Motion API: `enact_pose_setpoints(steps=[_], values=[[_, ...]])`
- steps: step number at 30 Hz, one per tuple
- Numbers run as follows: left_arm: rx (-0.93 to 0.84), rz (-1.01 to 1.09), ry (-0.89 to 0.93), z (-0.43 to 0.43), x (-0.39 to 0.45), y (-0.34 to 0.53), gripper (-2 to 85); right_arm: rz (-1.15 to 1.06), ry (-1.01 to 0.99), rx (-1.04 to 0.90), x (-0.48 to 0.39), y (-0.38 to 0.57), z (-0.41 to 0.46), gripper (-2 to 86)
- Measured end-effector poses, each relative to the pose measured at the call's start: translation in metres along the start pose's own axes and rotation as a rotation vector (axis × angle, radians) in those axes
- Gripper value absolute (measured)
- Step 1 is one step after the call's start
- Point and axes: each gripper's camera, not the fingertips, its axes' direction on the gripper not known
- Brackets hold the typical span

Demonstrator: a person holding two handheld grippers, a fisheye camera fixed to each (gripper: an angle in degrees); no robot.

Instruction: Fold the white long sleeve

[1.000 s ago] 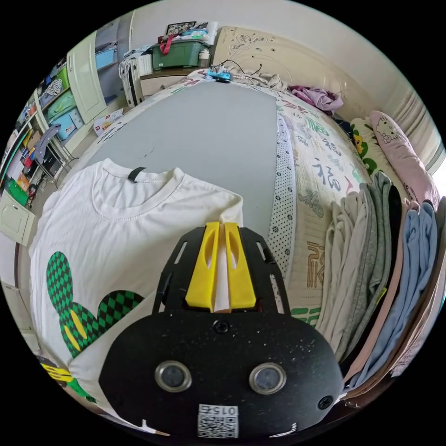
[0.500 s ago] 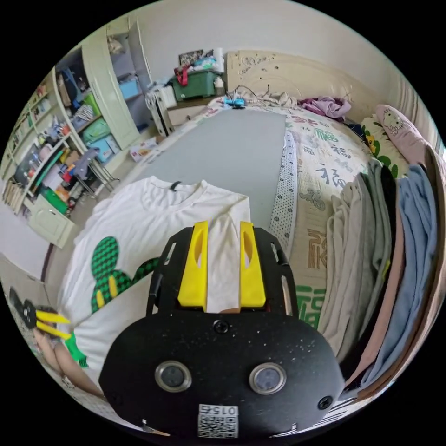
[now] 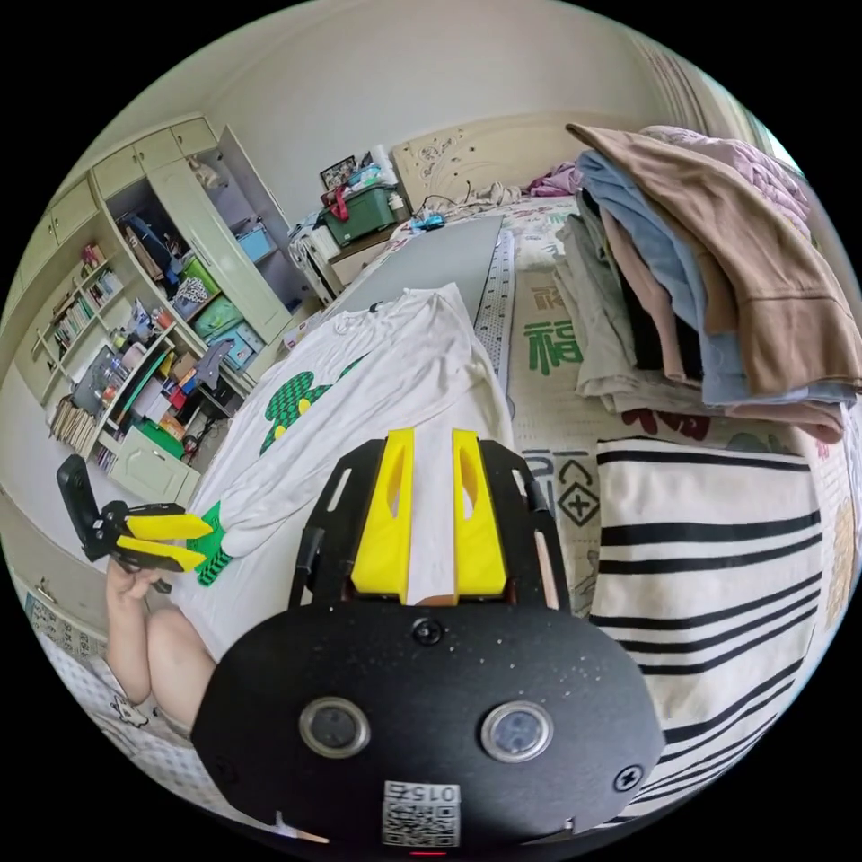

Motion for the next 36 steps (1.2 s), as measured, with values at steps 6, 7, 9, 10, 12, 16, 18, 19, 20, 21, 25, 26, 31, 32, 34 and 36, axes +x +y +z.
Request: enact_pose_setpoints(steps=[6, 7, 9, 10, 12, 16, 18, 19, 20, 21, 25, 26, 31, 32, 34, 36], values=[[-0.033, -0.008, -0.015, 0.016, 0.010, -0.001, 10.2, 0.006, 0.074, 0.058, 0.023, -0.023, 0.004, 8.4], [-0.045, -0.006, -0.019, 0.018, 0.010, -0.002, 10.2, 0.005, 0.083, 0.071, 0.025, -0.024, 0.004, 8.5], [-0.090, 0.008, -0.042, 0.028, 0.015, -0.003, 10.2, -0.016, 0.155, 0.087, 0.028, -0.028, 0.011, 8.3], [-0.097, 0.013, -0.048, 0.030, 0.017, -0.003, 10.1, -0.020, 0.179, 0.076, 0.029, -0.028, 0.014, 8.1], [-0.113, 0.033, -0.075, 0.036, 0.025, -0.002, 9.2, -0.028, 0.248, 0.013, 0.033, -0.027, 0.032, 6.5], [-0.158, 0.072, -0.127, 0.050, 0.037, -0.003, 3.7, 0.017, 0.228, 0.002, 0.043, -0.021, 0.034, 1.1], [-0.175, 0.134, -0.139, 0.054, 0.047, -0.005, 2.2, 0.085, 0.182, 0.033, 0.056, -0.015, 0.025, 0.2], [-0.179, 0.146, -0.141, 0.054, 0.050, -0.005, 2.0, 0.101, 0.169, 0.037, 0.060, -0.013, 0.024, 0.1], [-0.182, 0.170, -0.141, 0.056, 0.054, -0.004, 1.7, 0.129, 0.147, 0.041, 0.065, -0.011, 0.022, -0.1], [-0.183, 0.185, -0.143, 0.057, 0.057, -0.004, 1.5, 0.150, 0.135, 0.046, 0.068, -0.008, 0.020, -0.2], [-0.177, 0.197, -0.147, 0.060, 0.058, -0.001, 1.8, 0.163, 0.135, 0.028, 0.066, -0.004, 0.022, -0.4], [-0.174, 0.186, -0.136, 0.061, 0.055, -0.001, 2.3, 0.162, 0.134, 0.027, 0.064, -0.002, 0.022, -0.5], [-0.135, 0.079, 0.055, 0.047, 0.019, -0.002, 7.5, 0.189, 0.100, 0.143, 0.056, 0.020, -0.006, -0.1], [-0.079, 0.027, 0.101, 0.036, 0.004, 0.001, 7.9, 0.188, 0.099, 0.170, 0.049, 0.026, -0.018, 0.2], [0.050, -0.065, 0.112, 0.013, -0.021, 0.009, 7.1, 0.129, 0.072, 0.206, 0.026, 0.033, -0.035, 0.6], [0.188, -0.252, -0.083, -0.013, -0.051, 0.025, 5.6, -0.061, -0.006, 0.199, -0.028, 0.044, -0.052, 1.0]])
